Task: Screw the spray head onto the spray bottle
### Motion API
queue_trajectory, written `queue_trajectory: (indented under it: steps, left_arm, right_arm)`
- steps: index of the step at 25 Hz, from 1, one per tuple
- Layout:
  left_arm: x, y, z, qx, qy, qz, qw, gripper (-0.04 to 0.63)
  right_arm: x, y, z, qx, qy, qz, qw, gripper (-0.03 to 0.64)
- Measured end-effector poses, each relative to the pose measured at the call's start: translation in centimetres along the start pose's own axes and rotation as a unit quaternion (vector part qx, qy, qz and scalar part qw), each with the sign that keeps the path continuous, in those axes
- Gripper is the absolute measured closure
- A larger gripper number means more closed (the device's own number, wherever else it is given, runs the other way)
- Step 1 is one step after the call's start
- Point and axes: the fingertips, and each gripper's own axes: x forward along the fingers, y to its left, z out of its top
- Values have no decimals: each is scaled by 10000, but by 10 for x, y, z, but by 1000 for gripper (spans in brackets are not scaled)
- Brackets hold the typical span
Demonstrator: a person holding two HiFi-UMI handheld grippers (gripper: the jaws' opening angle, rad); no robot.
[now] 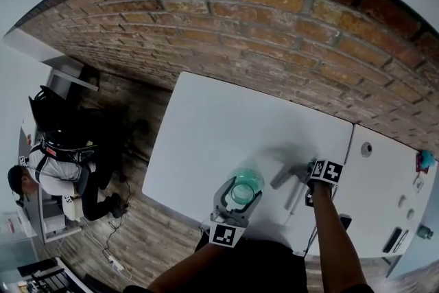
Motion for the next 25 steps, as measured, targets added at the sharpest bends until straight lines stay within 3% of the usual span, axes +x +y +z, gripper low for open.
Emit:
queue_trajectory:
  steps: [9, 14, 25]
  left_arm:
    - [-3, 3, -1, -9, -1, 43, 10000, 270]
    - [-1, 2, 0, -58, -46, 70, 9999, 270]
    - [-1, -1, -3, 84, -5, -77, 9999, 270]
  right_arm:
    - [3, -4, -8, 106, 237, 337, 9991, 486]
    - [-8, 3, -9, 246, 56, 696, 9973, 542]
    - [-37, -3, -16, 528, -535, 1139, 9906, 548]
